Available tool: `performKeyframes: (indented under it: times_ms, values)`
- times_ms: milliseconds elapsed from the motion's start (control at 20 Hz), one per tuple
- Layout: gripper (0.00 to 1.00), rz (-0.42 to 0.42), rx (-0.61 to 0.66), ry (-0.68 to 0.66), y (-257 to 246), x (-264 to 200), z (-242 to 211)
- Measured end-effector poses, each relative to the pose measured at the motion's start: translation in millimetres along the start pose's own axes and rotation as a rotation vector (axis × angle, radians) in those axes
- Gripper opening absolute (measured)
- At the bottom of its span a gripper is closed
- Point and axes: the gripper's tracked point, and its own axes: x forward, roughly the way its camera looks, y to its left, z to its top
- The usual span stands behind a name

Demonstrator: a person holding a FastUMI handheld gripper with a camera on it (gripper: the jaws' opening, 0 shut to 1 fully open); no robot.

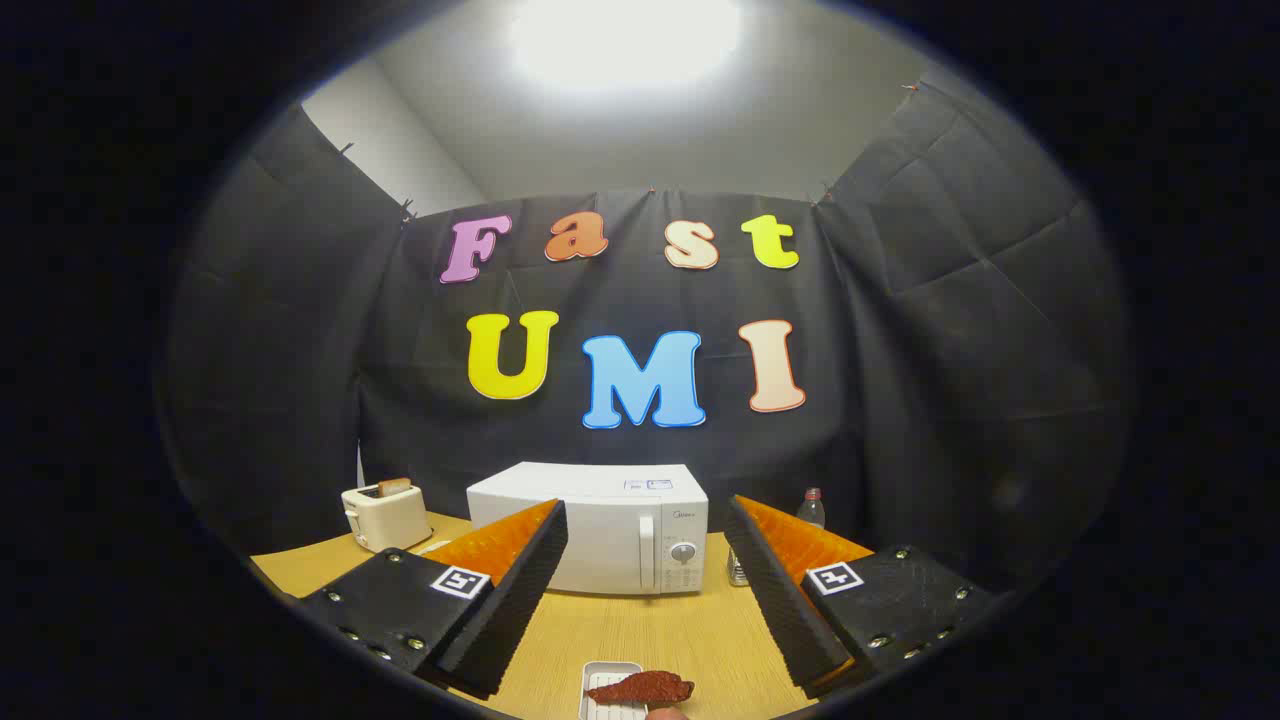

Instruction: Open the microwave, put the food inside, and close the microwave door.

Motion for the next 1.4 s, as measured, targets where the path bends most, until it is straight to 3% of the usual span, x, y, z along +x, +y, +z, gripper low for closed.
performKeyframes:
  times_ms: [1100,1400]
  values:
    - [0.99,0.027,-0.041,0.002,22,33,-5]
    - [0.99,0.027,-0.05,0.005,22,62,-15]
